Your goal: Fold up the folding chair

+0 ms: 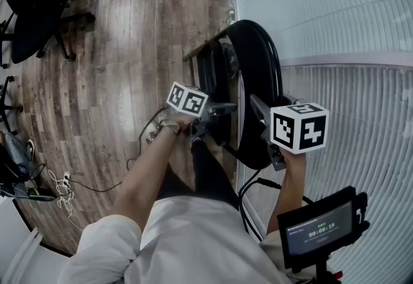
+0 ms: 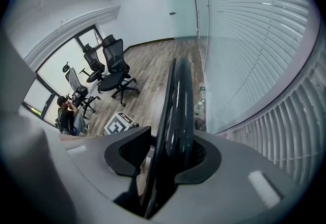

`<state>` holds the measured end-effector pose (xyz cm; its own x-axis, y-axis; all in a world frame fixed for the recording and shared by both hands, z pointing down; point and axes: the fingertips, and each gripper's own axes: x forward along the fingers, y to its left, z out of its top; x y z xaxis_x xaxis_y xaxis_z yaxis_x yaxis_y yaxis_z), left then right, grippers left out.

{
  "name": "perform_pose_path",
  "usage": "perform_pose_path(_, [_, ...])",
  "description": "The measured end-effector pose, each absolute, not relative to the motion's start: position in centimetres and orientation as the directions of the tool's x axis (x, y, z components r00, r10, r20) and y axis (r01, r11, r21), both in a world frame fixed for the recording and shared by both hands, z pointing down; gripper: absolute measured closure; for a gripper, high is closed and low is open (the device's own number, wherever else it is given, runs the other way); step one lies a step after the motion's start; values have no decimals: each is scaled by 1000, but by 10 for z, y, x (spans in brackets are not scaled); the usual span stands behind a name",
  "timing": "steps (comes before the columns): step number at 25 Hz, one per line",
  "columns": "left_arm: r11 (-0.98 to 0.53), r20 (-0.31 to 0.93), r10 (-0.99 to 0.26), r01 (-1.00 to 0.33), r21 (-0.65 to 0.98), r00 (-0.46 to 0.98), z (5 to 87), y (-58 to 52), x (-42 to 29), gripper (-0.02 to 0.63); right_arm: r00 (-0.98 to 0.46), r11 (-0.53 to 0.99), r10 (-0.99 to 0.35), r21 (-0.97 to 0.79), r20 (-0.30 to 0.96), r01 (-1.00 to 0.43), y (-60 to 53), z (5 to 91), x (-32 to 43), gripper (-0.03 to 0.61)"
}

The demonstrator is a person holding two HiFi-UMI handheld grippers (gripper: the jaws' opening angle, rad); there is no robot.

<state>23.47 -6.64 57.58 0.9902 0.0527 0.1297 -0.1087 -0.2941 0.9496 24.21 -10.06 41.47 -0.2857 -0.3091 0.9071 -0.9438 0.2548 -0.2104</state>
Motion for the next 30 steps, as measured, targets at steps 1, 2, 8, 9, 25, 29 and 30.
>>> perform_pose_path(1, [-294,129,52,-108,950,990,576,-66,235,267,-275,255,-308,-199,911,-946,-101,416,243,449])
perform_pose_path(2, [-291,128,49,-108,950,991,577,-66,235,267,-259,256,-305,-183,916,-949,-101,418,245,451])
perform_pose_path(8, [-294,131,35,-115,949,991,581,-67,235,267,-242,248,-302,-169,922,-954,-101,423,249,476])
perform_pose_path(9, [-298,133,36,-116,947,991,582,-67,235,267,-246,248,-303,-173,921,-953,-101,423,248,483])
perform_pose_path(25, [-358,251,-108,-273,893,962,619,-84,221,337,-229,242,-300,-158,926,-957,-115,444,244,500])
perform_pose_path(29, [-336,297,-210,-354,873,931,634,-89,204,333,-208,244,-298,-136,932,-960,-120,452,245,500])
perform_pose_path(30, [-316,308,-220,-366,875,926,639,-88,199,333,-193,245,-295,-121,936,-962,-123,455,246,502])
